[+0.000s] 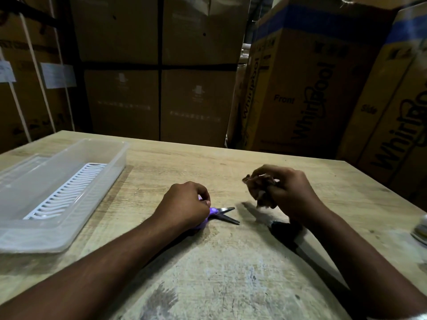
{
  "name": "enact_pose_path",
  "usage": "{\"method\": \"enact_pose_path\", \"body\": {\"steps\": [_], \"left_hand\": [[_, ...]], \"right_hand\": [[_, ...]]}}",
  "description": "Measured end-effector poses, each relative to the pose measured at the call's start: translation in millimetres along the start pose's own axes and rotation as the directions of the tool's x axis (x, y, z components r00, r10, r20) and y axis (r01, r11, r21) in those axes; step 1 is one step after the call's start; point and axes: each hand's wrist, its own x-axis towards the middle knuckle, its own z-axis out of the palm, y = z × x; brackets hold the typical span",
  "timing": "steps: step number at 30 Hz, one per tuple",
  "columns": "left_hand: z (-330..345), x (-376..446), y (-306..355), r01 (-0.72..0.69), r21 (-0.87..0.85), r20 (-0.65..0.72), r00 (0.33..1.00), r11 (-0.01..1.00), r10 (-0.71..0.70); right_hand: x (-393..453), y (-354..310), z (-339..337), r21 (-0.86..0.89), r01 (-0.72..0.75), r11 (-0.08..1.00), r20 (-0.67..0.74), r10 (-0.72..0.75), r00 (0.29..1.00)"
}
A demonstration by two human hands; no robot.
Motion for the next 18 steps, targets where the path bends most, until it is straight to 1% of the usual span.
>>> {"method": "enact_pose_path", "body": {"steps": [1,3,5,6,7,9,12,14,18], "left_hand": [[0.2,-0.2,0.4,-0.001,0.001,0.0,1.0,1.0,0.001],[-0.2,-0.3,0.9,-0.005,0.001,-0.003,1.0,1.0,0.005],[-0.7,-0.9,1.6,-0.008,-0.001,-0.004,1.0,1.0,0.008],[-0.8,-1.2,1.8,-0.009,-0.001,-0.003,1.0,1.0,0.009],[-0.8,-1.5,1.8,-0.009,-0.002,-0.002,1.0,1.0,0.009],[-0.4,-1.8,1.6,-0.005,-0.011,-0.003,1.0,1.0,0.005],[-0.3,-2.4,1.9,0.002,-0.019,-0.011,1.0,1.0,-0.002],[-0.7,-3.2,2.7,0.004,-0.02,-0.016,1.0,1.0,-0.004],[-2.4,-3.7,4.7,0.011,-0.022,-0.018,1.0,1.0,-0.011]], "right_hand": [[1.3,1.9,1.9,-0.022,-0.019,1.0,-0.032,0.018,0.999],[4.1,5.9,7.4,-0.044,-0.069,0.997,0.023,0.07,0.997],[6.8,3.7,11.0,0.054,-0.153,0.987,0.107,0.147,0.983],[9.0,2.1,12.7,0.087,-0.162,0.983,0.142,0.149,0.979],[10.7,-0.7,14.9,0.085,-0.131,0.988,0.182,0.114,0.977],[12.5,-6.9,22.0,0.033,-0.077,0.996,0.268,0.066,0.961],[14.6,-16.8,34.7,0.044,-0.056,0.997,0.327,0.039,0.944],[17.1,-20.3,40.6,0.066,-0.068,0.996,0.358,0.04,0.933],[19.9,-20.4,45.3,0.102,-0.148,0.984,0.402,0.096,0.91]]}}
